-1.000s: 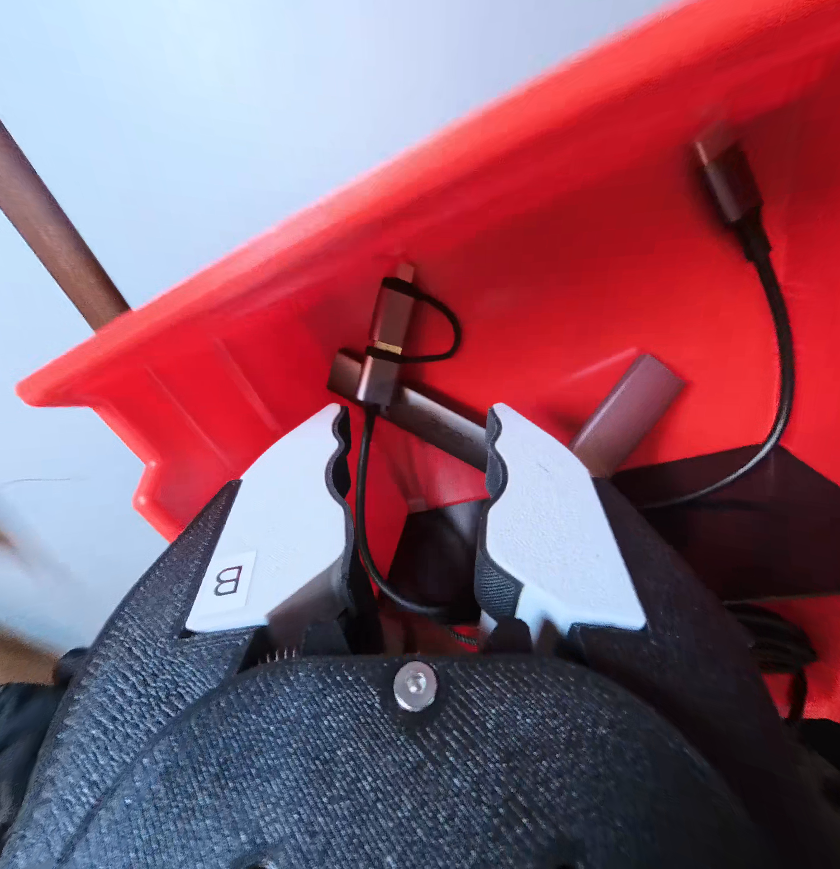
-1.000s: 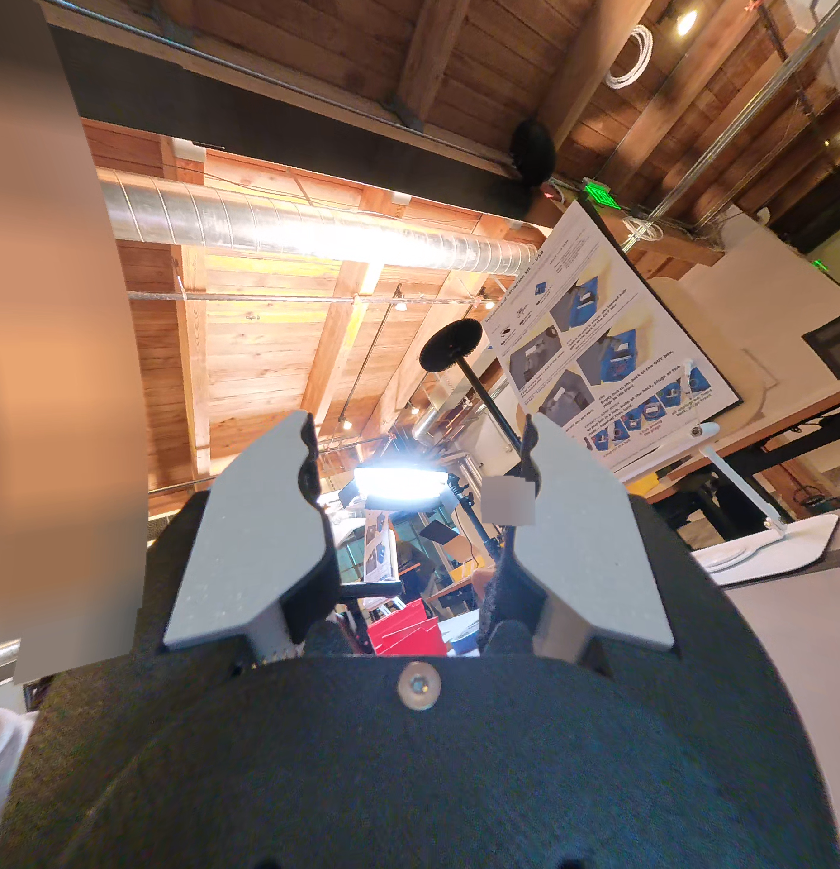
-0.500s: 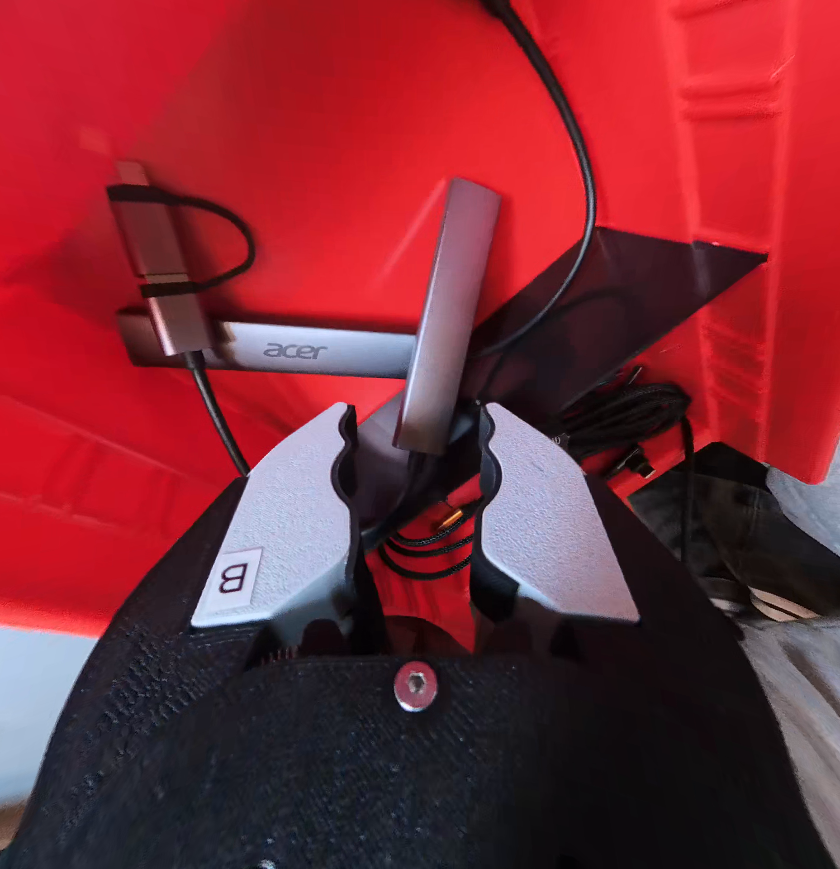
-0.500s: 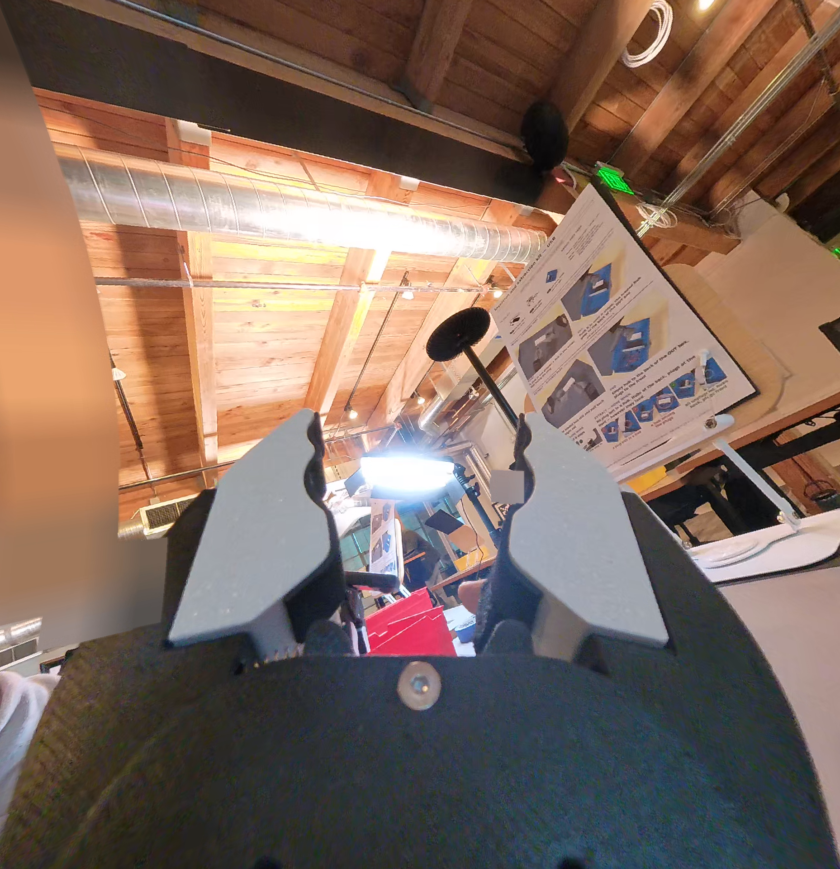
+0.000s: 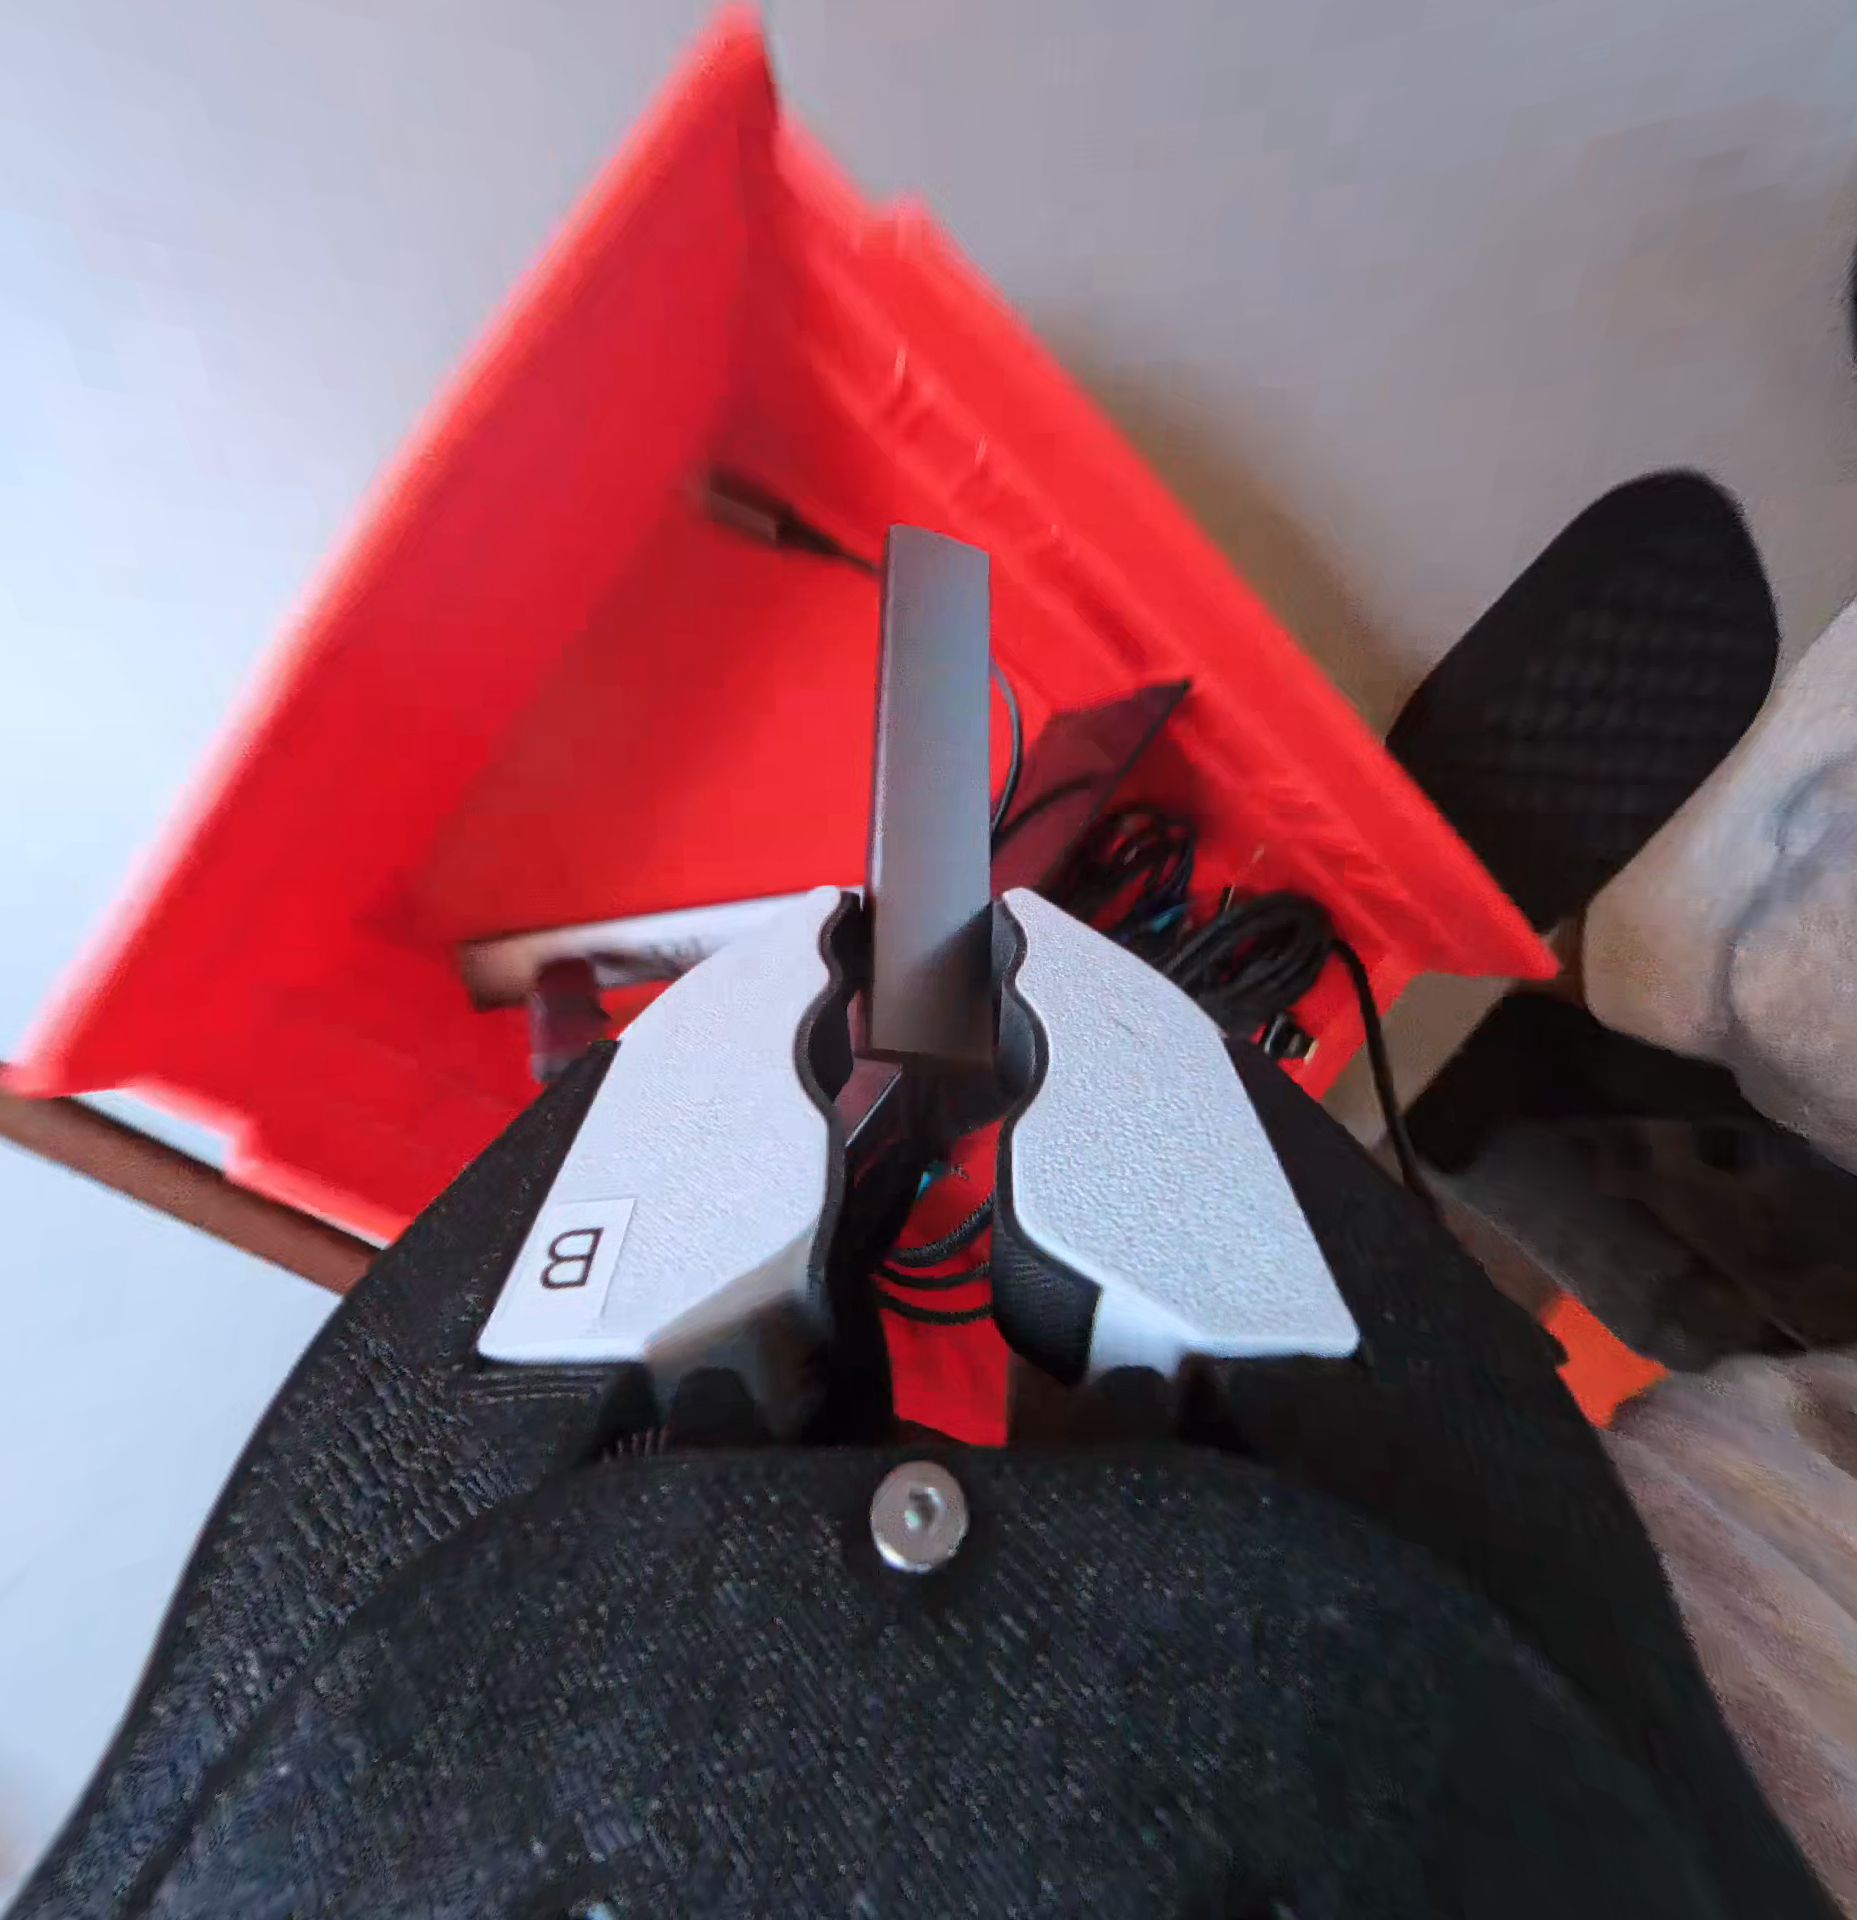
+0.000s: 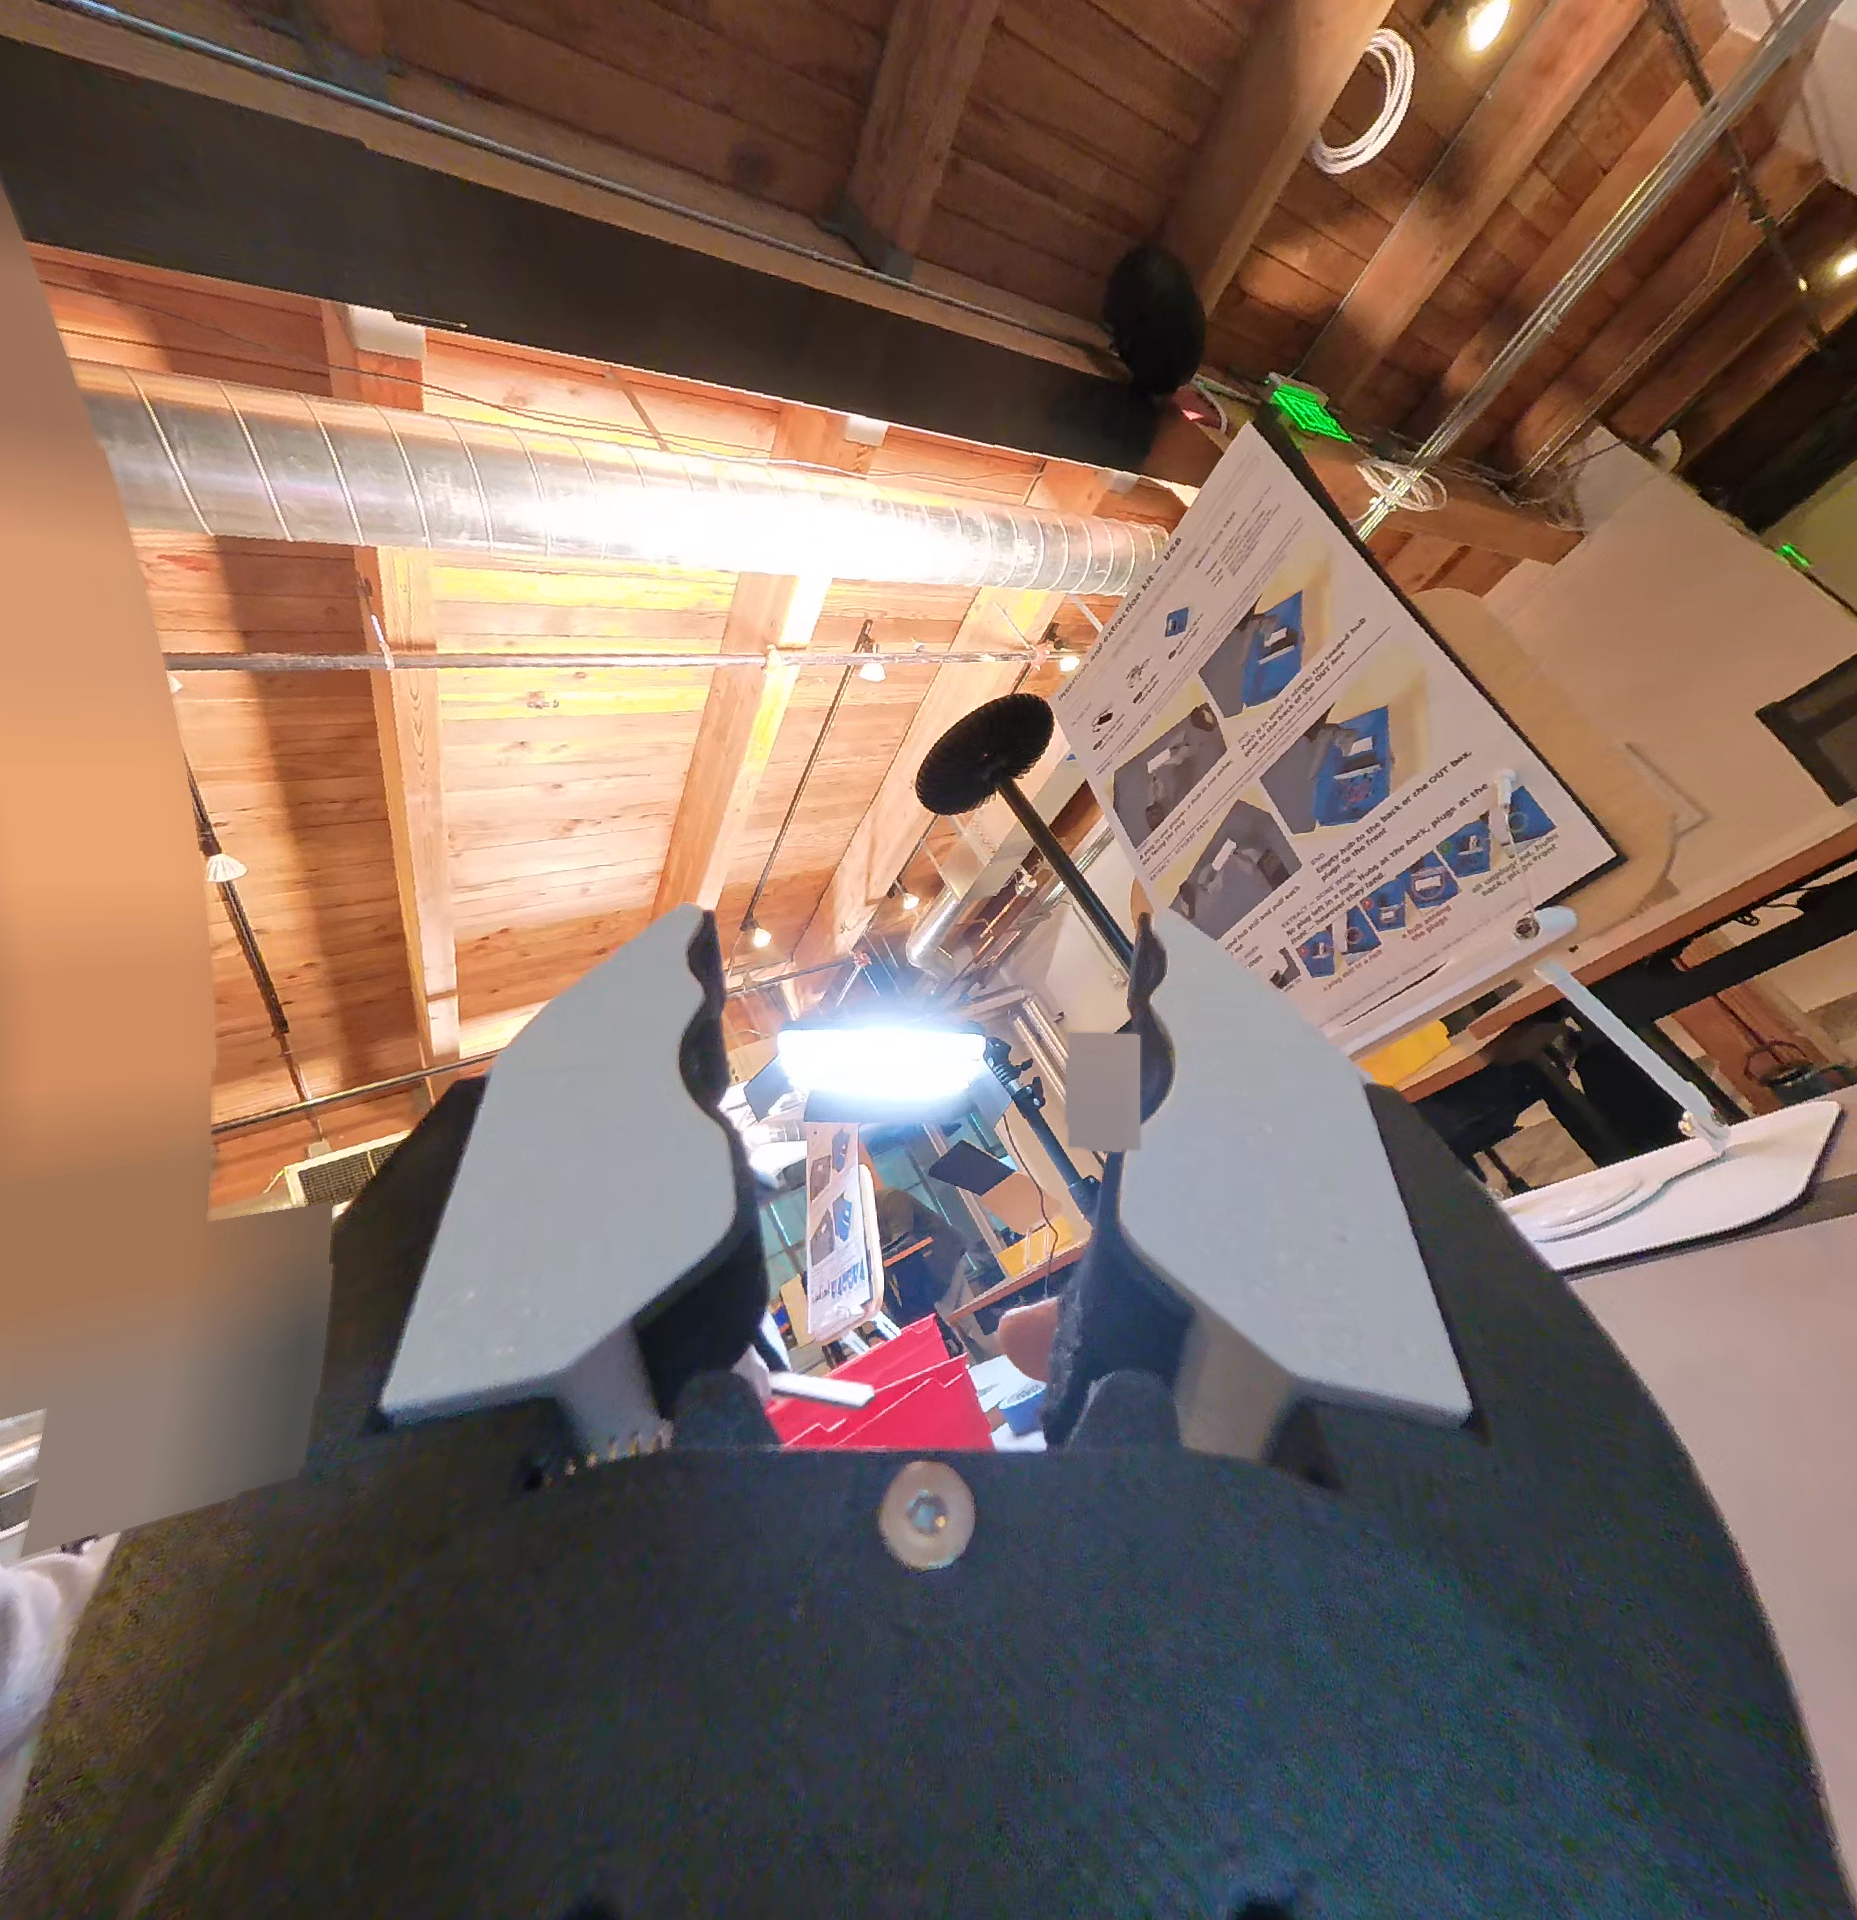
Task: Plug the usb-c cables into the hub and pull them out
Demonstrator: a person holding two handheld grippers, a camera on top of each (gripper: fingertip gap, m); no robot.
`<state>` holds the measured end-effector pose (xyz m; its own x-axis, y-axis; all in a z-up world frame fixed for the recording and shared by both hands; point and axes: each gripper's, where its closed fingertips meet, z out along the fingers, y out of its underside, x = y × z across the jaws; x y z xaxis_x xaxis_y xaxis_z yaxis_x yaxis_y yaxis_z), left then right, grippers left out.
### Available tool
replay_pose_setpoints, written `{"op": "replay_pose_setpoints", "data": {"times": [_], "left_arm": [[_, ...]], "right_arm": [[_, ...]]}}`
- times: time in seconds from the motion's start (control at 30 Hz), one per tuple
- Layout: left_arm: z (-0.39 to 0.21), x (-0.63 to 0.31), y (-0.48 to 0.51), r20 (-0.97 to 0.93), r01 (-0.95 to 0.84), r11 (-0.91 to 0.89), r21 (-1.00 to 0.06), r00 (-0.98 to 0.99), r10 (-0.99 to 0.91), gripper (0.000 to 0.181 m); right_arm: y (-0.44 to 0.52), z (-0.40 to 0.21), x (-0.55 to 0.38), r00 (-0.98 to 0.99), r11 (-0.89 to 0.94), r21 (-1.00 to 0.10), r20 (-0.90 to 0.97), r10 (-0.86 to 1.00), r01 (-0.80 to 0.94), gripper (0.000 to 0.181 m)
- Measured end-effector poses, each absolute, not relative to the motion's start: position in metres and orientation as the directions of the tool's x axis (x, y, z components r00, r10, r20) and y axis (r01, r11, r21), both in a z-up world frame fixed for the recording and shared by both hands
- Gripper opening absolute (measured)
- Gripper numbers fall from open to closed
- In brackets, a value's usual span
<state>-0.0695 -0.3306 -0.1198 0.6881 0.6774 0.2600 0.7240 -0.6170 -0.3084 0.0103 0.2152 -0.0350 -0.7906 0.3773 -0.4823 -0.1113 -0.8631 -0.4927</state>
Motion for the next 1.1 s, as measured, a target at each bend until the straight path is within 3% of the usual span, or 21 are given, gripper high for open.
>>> {"op": "replay_pose_setpoints", "data": {"times": [0.17,0.27,0.33,0.43,0.57,0.67,0.83,0.93,1.1], "left_arm": [[-0.022,-0.088,-0.317,0.004,0.477,-0.497,-0.724,0.725,0.689,0.024],[0.045,-0.090,-0.304,-0.085,0.213,-0.280,-0.936,0.636,0.767,0.024],[0.087,-0.076,-0.290,-0.036,0.034,-0.070,-0.997,0.594,0.804,0.024],[0.129,-0.027,-0.253,0.137,-0.130,0.314,-0.941,0.699,0.701,0.024],[0.127,0.028,-0.195,0.262,-0.102,0.614,-0.782,0.841,0.474,0.024],[0.106,0.057,-0.149,0.319,0.005,0.732,-0.682,0.902,0.290,0.024],[0.075,0.095,-0.111,0.323,0.328,0.878,-0.349,0.921,-0.216,0.024],[0.046,0.105,-0.082,0.239,0.358,0.862,-0.358,0.928,-0.286,0.024],[0.000,0.119,-0.024,0.137,0.222,0.786,-0.577,0.975,-0.175,0.024]], "right_arm": [[0.218,-0.035,0.011,-0.788,-0.865,-0.486,-0.483,0.382,-0.122,0.074],[0.217,-0.035,0.011,-0.787,-0.863,-0.491,-0.483,0.384,-0.120,0.072],[0.215,-0.036,0.011,-0.784,-0.856,-0.502,-0.481,0.393,-0.121,0.072],[0.211,-0.037,0.010,-0.781,-0.840,-0.528,-0.471,0.411,-0.123,0.071],[0.198,-0.041,0.009,-0.778,-0.795,-0.598,-0.449,0.439,-0.103,0.063],[0.179,-0.046,0.012,-0.795,-0.734,-0.677,-0.418,0.439,-0.050,0.057],[0.137,-0.041,0.034,-0.835,-0.614,-0.784,-0.279,0.473,-0.086,0.048],[0.103,-0.031,0.058,-0.852,-0.514,-0.839,-0.130,0.507,-0.178,0.044],[0.048,-0.014,0.117,-0.899,-0.405,-0.869,0.095,0.428,-0.285,0.039]]}}
